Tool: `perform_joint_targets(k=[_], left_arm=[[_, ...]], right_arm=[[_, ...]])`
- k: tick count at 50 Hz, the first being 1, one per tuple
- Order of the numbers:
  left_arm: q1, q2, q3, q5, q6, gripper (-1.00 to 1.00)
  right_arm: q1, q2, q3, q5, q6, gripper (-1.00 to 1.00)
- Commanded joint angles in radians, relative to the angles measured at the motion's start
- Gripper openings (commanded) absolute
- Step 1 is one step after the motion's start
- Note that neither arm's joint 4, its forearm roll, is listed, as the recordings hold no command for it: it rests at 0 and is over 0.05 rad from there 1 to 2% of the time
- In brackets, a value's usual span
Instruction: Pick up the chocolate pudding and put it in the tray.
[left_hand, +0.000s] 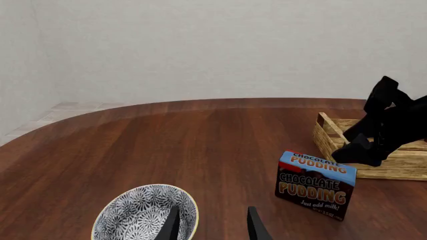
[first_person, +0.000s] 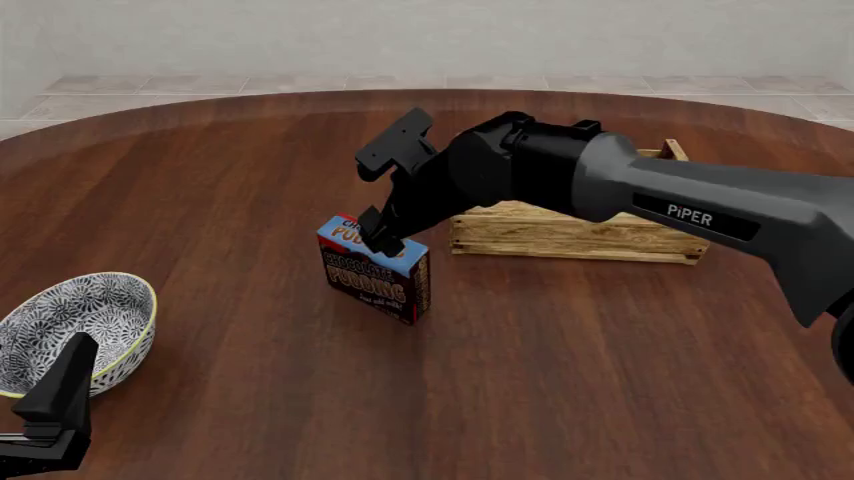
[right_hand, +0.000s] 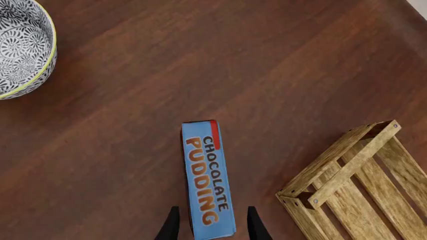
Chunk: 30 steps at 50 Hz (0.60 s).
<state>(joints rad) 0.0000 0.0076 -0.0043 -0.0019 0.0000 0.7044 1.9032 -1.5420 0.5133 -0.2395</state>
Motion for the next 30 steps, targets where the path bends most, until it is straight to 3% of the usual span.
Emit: perform_joint_targets(k=[1, 30], left_arm=[[0.000, 0.000, 0.000, 0.000, 0.000, 1.00], [0.000, 0.000, 0.000, 0.000, 0.000, 1.00]], right_arm=[[0.000, 0.009, 0.003, -0.005, 0.004, 1.00], [0.012, 0.015, 0.029, -0.023, 0.009, 1.00]])
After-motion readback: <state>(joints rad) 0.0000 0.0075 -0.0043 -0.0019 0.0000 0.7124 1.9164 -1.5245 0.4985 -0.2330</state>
